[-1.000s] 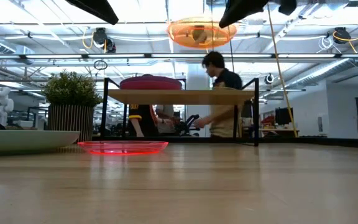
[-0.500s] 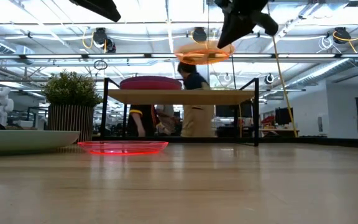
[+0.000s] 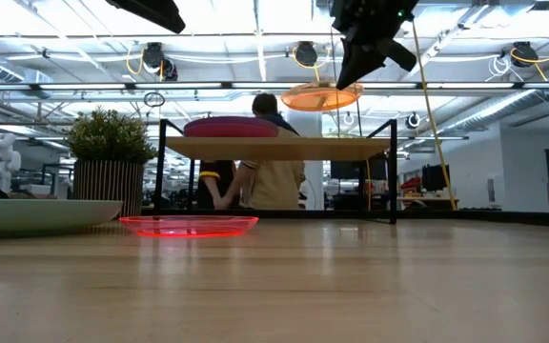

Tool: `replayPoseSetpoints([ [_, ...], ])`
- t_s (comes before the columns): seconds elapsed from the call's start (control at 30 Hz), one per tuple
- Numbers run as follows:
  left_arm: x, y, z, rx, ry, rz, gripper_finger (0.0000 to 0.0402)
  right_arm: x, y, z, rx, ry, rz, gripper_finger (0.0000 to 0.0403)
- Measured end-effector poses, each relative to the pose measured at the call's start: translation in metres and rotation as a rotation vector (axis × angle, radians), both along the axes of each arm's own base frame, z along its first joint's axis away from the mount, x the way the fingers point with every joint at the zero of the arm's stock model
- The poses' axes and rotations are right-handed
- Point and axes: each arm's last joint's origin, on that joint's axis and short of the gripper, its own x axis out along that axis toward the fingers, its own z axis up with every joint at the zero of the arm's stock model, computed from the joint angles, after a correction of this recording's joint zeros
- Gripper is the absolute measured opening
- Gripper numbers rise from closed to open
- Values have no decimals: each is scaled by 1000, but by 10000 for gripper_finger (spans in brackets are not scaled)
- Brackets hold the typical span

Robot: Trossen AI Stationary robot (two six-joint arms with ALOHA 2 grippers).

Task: Place and stack plates onto a shelf
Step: Stack the transparent orange plate on top of the transparent green plate on the shelf

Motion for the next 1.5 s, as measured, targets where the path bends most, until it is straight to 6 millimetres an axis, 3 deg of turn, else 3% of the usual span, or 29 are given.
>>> replayPoseSetpoints([
  [0.27, 0, 0, 0, 0, 0, 0, 181, -4, -21, 0, 64, -39, -46, 0],
  [0.7, 0, 0, 0, 0, 0, 0, 181, -2, -25, 0, 119, -117, -66, 0],
  [1.03, 0, 0, 0, -2, 1, -2, 181, -2, -27, -38, 55, -81, -78, 0],
  [1.5, 0, 0, 0, 1, 1, -6, 181, -7, -35, -53, 38, -46, -110, 0],
])
